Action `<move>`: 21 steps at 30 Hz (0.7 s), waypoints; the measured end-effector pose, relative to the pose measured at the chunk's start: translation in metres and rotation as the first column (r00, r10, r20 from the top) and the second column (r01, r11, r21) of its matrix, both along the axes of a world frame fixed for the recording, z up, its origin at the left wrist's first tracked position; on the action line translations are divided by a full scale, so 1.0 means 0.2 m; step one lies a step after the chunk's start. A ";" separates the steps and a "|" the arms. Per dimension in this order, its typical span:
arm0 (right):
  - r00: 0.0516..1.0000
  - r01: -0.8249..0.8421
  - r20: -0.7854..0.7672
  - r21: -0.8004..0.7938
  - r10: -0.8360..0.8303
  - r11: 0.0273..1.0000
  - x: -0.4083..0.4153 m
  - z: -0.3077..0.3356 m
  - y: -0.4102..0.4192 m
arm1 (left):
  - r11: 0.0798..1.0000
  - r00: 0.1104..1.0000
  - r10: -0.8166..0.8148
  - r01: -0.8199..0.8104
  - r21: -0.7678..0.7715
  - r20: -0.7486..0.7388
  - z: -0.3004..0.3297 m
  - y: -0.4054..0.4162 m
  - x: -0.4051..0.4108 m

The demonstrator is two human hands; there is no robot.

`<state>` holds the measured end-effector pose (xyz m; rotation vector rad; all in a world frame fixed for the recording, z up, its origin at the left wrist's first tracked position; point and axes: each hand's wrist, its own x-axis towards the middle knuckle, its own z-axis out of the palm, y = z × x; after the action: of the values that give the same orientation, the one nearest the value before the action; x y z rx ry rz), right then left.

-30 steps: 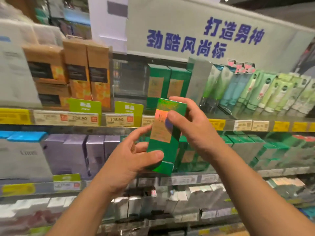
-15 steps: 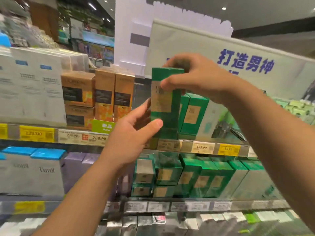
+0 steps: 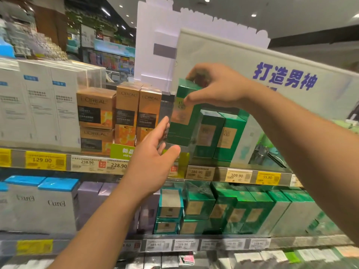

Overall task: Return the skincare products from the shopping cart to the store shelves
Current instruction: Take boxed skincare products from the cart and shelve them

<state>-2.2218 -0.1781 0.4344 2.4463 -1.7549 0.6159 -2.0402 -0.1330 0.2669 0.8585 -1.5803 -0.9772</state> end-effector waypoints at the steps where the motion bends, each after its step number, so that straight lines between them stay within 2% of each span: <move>1: 1.000 0.002 -0.009 0.006 -0.002 1.000 -0.01 -0.01 -0.01 | 1.000 1.000 -0.006 0.006 0.007 0.011 -0.01 -0.01 0.00; 21: 0.962 0.107 -0.267 0.211 -0.048 0.972 -0.03 -0.12 -0.05 | 0.994 0.991 -0.084 0.077 0.077 0.101 0.03 -0.08 0.01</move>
<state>-2.2279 -0.1886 0.4095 2.4418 -1.8873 0.0836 -2.0392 -0.1483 0.2725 0.9143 -1.6873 -1.0676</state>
